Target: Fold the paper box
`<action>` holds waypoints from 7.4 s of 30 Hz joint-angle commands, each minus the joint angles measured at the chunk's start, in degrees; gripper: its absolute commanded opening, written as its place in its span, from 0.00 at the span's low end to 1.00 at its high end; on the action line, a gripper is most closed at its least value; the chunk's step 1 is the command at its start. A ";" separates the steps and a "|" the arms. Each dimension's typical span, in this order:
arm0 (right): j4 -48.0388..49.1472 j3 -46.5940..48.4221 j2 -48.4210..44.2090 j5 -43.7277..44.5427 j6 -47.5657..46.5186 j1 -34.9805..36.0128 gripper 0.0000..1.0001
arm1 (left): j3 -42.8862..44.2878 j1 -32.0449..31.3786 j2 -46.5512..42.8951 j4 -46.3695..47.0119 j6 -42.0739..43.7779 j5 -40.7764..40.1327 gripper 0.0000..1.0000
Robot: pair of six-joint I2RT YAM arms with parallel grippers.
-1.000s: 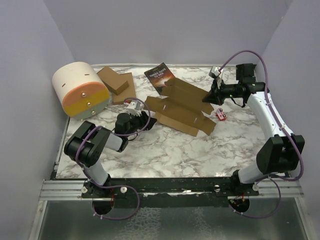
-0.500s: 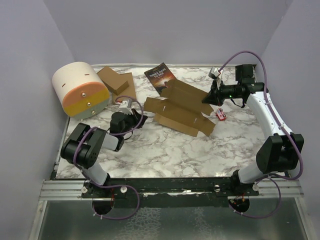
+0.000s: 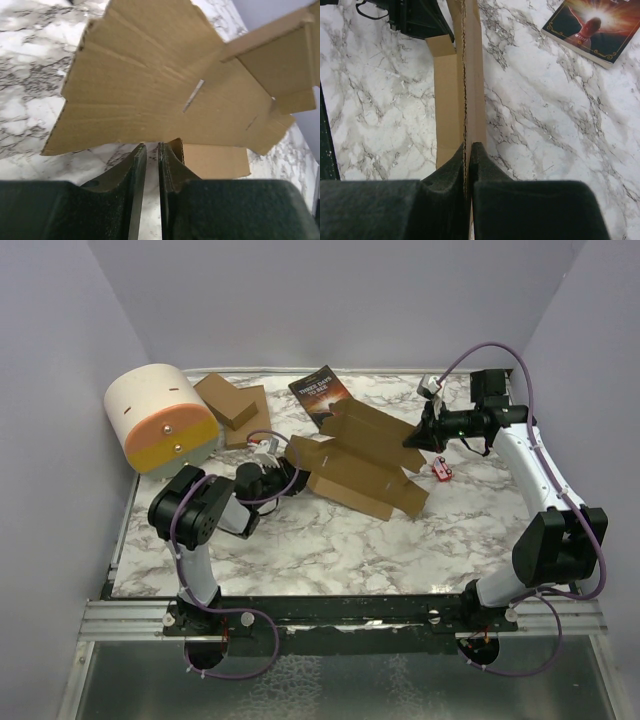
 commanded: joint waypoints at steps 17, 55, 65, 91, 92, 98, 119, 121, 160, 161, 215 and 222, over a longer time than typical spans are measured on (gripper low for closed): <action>2.32 -1.53 -0.51 -1.65 0.68 -0.39 0.01 | -4.84 0.25 -1.42 6.73 -7.02 9.01 0.42; 7.37 -8.21 0.10 -4.80 3.05 -1.48 0.01 | -2.25 -3.78 5.00 4.17 -14.03 8.79 0.35; 14.68 -12.88 -1.57 -2.46 7.02 -3.09 0.01 | -1.25 -4.49 1.73 -3.02 -18.74 7.63 0.38; 25.43 -20.45 -3.52 -6.14 13.74 -5.32 0.01 | -2.42 -5.99 3.23 -1.28 -33.17 5.62 0.26; 25.46 -20.46 -3.49 -6.12 13.70 -5.31 0.01 | -2.55 -5.99 3.24 -1.06 -33.26 5.54 0.22; 25.36 -20.40 -3.63 -6.26 13.70 -5.36 0.01 | -2.85 -5.99 3.70 -0.14 -33.04 5.48 0.04; 20.33 -17.90 -7.24 -14.72 8.18 -7.29 0.01 | -10.79 -2.43 -15.34 -3.40 -12.38 6.29 0.55; 18.91 -17.34 -7.62 -14.70 6.79 -7.49 0.01 | -11.19 -2.04 -20.99 -7.95 -7.65 6.81 0.55; -33.40 16.31 -0.84 -18.68 -39.63 -7.62 0.01 | 17.83 9.59 -12.90 26.91 3.88 44.06 0.47; -33.58 16.45 -0.86 -18.73 -39.95 -7.61 0.01 | 17.75 9.63 -11.46 31.31 1.88 45.03 0.46; -34.46 13.00 -2.23 -21.33 -43.71 -6.98 0.01 | 29.40 -0.55 0.17 28.78 0.78 48.64 0.00; -30.44 12.80 -2.05 -19.22 -37.64 -6.98 0.01 | 24.70 2.68 -1.89 32.42 -0.38 43.77 0.46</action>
